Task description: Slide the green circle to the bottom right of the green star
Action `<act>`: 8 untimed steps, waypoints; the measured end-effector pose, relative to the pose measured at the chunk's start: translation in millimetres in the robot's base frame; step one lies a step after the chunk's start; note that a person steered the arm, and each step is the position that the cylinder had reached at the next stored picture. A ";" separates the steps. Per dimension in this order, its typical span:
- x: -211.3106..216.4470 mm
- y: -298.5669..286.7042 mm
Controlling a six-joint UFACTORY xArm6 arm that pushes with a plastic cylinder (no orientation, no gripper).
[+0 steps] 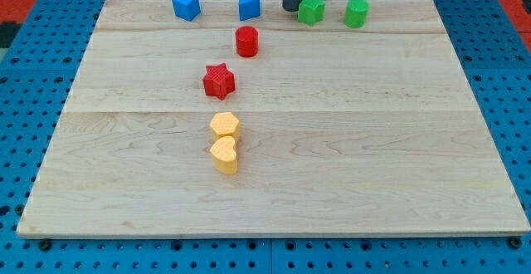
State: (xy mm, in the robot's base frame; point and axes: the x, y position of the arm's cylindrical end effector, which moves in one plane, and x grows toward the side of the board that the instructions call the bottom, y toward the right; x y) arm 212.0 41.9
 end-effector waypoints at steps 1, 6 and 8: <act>-8.9 4.2; -7.1 24.4; -16.3 47.0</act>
State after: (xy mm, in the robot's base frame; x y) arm 195.7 88.9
